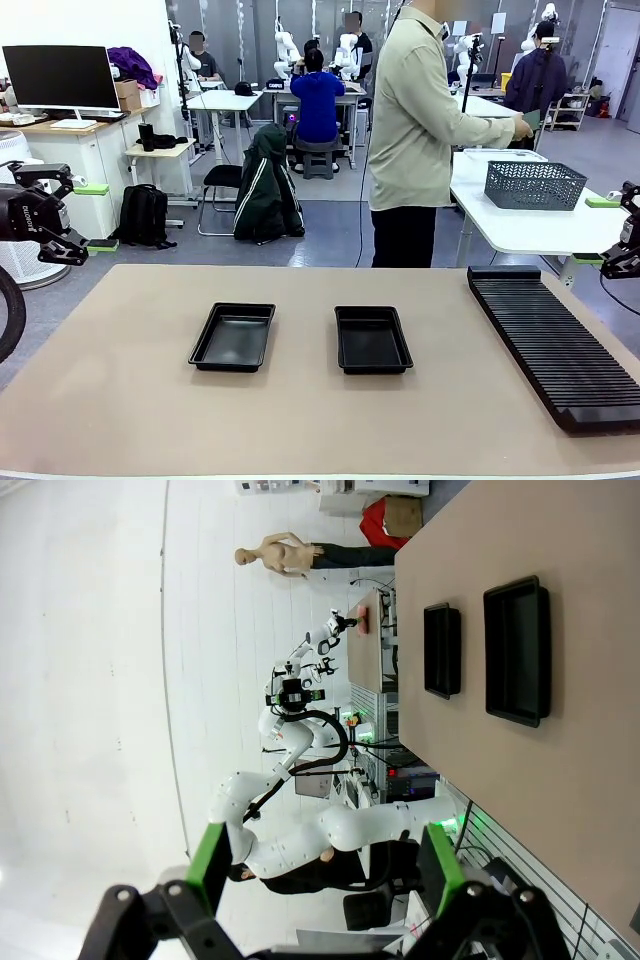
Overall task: Inspect and transfer BCBs to ESD trays.
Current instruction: Pick up the Blank PCB from the PCB Rack and place it in the left ESD tray.
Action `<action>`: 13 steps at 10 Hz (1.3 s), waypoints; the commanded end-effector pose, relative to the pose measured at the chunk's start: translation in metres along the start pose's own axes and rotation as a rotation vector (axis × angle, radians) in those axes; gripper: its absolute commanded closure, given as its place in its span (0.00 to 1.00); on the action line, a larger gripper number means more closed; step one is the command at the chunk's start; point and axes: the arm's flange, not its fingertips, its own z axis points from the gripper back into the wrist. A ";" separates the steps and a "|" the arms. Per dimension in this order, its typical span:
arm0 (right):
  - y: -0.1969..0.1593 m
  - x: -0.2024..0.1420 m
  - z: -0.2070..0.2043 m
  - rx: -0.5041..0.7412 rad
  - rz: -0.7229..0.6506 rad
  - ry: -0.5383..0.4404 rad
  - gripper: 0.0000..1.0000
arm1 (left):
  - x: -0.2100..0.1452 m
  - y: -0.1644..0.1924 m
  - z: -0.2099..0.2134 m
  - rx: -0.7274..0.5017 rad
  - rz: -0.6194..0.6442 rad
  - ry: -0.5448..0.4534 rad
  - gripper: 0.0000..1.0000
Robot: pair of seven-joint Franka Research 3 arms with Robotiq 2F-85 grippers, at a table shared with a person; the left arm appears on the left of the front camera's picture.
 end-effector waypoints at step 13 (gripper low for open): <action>0.000 0.000 0.001 0.000 0.001 -0.002 0.00 | 0.000 0.000 0.000 -0.001 0.000 0.001 0.00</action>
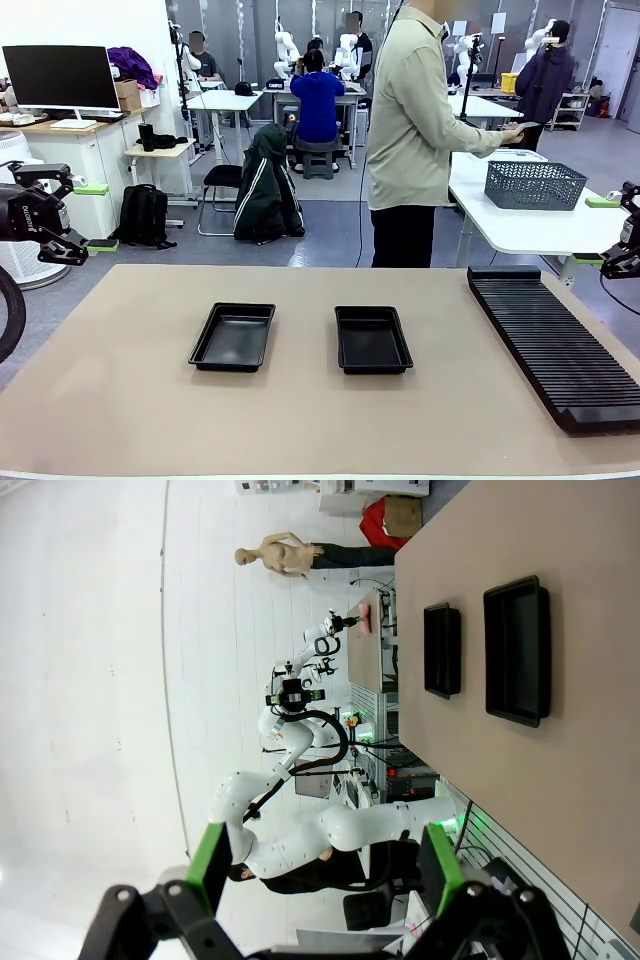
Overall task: Inspect and transfer BCBs to ESD trays.
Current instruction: Pick up the Blank PCB from the PCB Rack and place it in the left ESD tray.
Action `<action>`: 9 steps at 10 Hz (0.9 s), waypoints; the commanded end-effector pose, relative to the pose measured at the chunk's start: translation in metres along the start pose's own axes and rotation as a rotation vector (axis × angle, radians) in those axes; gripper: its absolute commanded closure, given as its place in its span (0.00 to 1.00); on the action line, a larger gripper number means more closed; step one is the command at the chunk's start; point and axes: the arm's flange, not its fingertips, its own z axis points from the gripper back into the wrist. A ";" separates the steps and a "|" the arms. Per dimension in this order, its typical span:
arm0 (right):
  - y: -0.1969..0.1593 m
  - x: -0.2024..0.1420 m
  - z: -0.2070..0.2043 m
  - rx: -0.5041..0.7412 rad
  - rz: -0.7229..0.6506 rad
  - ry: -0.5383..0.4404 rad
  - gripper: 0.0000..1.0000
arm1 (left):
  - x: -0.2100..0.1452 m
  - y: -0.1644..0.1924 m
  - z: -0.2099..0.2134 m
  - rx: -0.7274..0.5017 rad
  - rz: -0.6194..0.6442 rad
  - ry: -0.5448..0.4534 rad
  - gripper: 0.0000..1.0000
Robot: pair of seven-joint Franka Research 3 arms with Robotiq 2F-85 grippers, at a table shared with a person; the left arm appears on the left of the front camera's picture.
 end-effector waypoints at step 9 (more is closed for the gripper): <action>0.000 0.000 0.001 0.000 0.001 -0.002 0.00 | 0.000 0.000 0.000 -0.001 0.000 0.001 0.00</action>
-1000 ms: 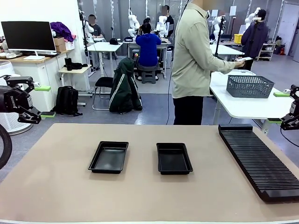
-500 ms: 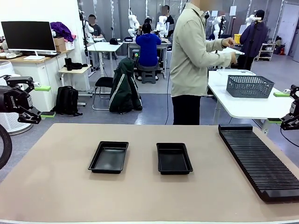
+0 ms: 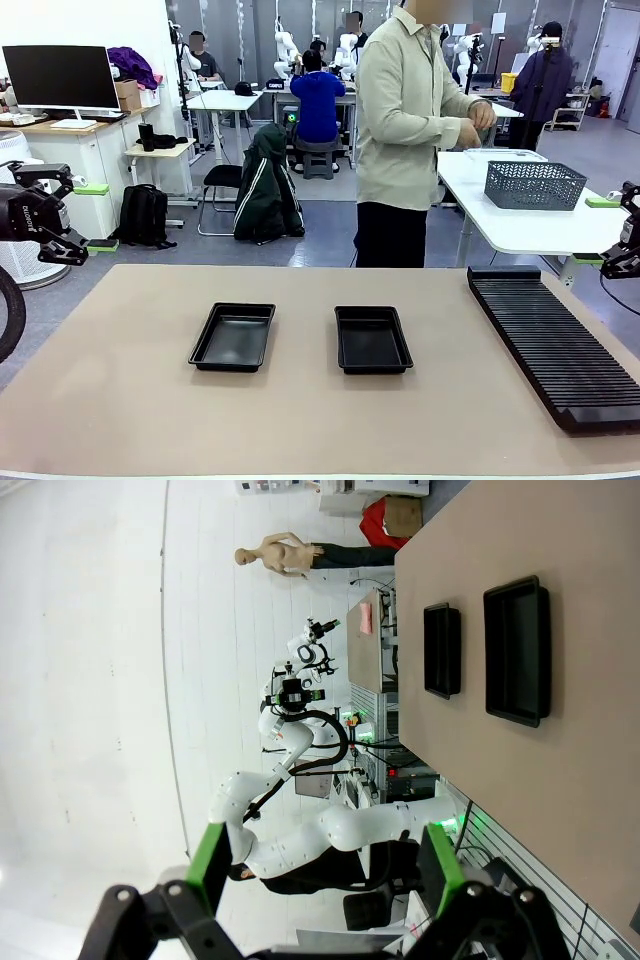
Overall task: Inspect and transfer BCBs to ESD trays.
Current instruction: Pick up the Blank PCB from the PCB Rack and place it in the left ESD tray.
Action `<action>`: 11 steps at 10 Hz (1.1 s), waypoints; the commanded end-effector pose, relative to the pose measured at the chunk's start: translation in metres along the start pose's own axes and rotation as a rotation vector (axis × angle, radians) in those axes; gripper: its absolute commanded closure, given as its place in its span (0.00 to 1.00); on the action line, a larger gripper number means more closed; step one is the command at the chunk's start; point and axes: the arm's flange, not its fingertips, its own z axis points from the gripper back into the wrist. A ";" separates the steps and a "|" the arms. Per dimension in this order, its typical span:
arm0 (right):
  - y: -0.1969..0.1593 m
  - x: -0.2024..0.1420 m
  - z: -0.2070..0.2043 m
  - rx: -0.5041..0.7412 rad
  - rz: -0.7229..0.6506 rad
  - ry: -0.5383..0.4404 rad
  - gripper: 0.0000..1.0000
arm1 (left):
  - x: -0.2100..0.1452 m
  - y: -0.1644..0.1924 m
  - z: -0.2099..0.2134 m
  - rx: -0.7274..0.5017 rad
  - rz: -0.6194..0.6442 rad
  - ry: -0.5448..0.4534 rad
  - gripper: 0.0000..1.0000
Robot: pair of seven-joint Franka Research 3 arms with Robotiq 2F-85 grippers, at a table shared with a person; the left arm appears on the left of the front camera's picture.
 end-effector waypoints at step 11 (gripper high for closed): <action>0.000 0.000 0.001 0.000 0.001 -0.002 0.00 | 0.000 0.000 0.000 -0.001 0.000 0.001 0.00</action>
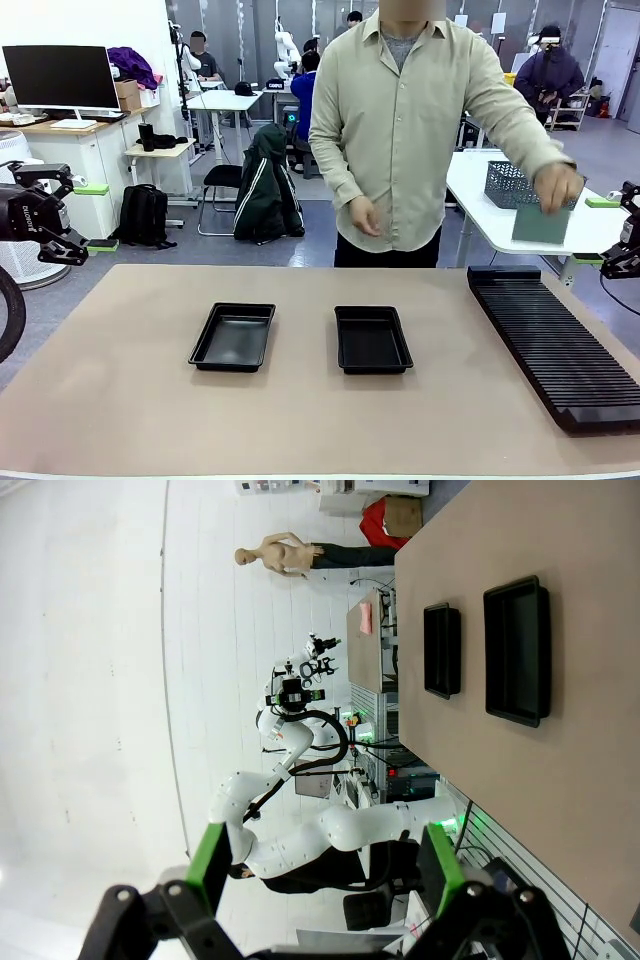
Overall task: Inspect and transfer BCBs to ESD trays.
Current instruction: Pick up the Blank PCB from the PCB Rack and place it in the left ESD tray.
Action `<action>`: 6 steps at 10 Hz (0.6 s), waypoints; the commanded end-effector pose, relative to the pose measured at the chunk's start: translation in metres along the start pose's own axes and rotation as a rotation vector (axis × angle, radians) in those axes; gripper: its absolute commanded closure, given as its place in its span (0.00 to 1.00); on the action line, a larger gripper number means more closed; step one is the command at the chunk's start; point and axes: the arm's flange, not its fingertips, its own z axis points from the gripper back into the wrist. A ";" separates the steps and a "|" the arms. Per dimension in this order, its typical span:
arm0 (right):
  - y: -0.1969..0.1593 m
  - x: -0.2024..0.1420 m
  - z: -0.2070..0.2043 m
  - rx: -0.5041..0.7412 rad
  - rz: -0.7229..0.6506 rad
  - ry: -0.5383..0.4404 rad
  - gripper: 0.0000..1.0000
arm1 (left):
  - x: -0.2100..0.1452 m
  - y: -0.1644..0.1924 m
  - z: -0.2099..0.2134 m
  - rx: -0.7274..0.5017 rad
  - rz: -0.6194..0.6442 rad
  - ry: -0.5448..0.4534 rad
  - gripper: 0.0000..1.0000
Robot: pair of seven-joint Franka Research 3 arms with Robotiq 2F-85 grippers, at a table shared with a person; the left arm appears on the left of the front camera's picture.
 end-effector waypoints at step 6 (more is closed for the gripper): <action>0.000 0.000 0.001 0.000 0.001 -0.002 0.00 | 0.000 0.000 0.000 -0.001 0.000 0.001 0.00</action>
